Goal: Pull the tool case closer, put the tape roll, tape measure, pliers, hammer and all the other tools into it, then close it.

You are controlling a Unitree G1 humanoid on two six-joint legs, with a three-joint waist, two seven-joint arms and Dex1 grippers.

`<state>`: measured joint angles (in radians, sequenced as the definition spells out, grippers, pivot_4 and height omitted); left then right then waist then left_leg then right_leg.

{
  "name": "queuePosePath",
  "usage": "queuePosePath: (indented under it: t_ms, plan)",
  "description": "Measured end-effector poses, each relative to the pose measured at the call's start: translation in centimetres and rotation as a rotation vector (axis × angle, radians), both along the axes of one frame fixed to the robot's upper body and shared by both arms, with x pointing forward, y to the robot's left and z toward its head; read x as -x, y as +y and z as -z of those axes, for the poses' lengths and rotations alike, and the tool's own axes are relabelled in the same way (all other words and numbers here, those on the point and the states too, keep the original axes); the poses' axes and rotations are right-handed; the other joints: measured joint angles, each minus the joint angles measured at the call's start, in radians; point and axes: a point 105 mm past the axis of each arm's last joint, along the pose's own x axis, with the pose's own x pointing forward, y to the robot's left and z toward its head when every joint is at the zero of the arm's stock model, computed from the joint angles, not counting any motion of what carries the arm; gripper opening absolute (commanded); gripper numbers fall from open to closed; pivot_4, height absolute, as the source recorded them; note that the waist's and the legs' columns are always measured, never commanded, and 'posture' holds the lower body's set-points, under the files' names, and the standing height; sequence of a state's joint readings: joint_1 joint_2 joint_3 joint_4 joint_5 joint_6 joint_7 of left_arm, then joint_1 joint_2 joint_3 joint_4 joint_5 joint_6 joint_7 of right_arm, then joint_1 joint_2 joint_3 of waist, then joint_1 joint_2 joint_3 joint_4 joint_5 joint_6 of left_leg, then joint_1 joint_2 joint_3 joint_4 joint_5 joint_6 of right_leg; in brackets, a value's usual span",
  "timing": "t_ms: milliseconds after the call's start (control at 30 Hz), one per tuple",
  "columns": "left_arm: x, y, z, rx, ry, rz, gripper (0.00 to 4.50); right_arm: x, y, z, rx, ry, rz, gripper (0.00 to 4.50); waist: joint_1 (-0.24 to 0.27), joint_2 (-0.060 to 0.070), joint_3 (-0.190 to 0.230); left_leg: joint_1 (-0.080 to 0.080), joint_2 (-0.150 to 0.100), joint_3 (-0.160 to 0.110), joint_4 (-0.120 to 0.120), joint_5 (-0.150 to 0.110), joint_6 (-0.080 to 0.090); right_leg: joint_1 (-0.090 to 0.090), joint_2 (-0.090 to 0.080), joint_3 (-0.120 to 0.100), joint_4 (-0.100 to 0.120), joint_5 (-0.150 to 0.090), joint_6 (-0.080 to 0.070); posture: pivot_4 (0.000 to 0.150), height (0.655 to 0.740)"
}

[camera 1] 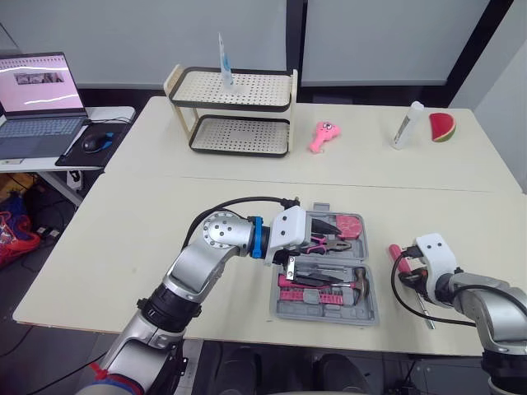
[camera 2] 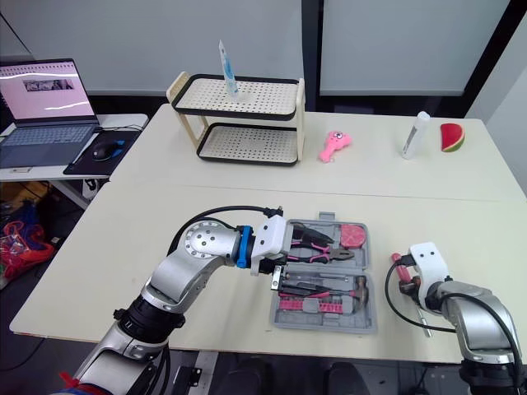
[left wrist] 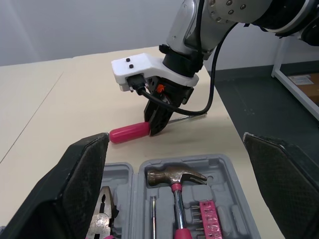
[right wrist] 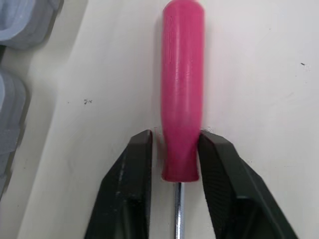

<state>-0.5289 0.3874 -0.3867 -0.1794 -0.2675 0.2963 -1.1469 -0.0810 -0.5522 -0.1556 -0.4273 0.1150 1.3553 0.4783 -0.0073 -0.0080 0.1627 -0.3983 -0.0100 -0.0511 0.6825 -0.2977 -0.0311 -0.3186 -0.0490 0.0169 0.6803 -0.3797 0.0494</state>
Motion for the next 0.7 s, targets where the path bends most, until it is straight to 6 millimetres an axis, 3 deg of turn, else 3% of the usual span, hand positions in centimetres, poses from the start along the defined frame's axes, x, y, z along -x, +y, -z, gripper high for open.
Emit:
queuePosePath:
  t_ms: [133, 300, 600, 700]
  plan:
    - [0.0, 0.0, 0.0, -0.002, 0.0, 0.0, 4.5, 0.2, 0.1, -0.2, 0.005, -0.022, -0.028, 3.13, 0.0, 0.0, 0.0, 0.0, 0.0, 0.0, 0.0, 0.0, 0.0, 0.0, 0.0, 0.0, 0.0, 0.0, 0.0, 0.15, 0.74]
    - [-0.2, 0.1, 0.0, -0.003, -0.004, 0.003, 4.5, 1.2, -0.7, -2.3, 0.097, -0.101, -0.1, 4.48, 0.001, 0.0, 0.0, 0.0, 0.0, 0.0, 0.0, 0.0, 0.0, 0.0, 0.0, 0.0, 0.0, 0.0, 0.0, 0.15, 0.74]
    - [-0.2, -0.1, -0.2, 0.007, -0.006, 0.022, 4.5, 6.1, -1.4, -6.3, 0.049, -0.186, -0.167, 4.48, 0.005, 0.0, 0.0, 0.0, 0.0, 0.0, -0.001, 0.0, 0.0, 0.001, 0.0, 0.0, -0.001, 0.0, 0.0, 0.15, 0.74]
    - [-0.1, -0.3, -0.4, 0.017, -0.016, 0.03, 4.5, 7.2, -1.5, -6.8, 0.035, -0.19, -0.163, 4.48, 0.002, 0.0, 0.0, 0.001, 0.002, 0.0, -0.001, 0.0, 0.0, 0.001, 0.002, 0.001, 0.0, 0.0, 0.0, 0.15, 0.74]
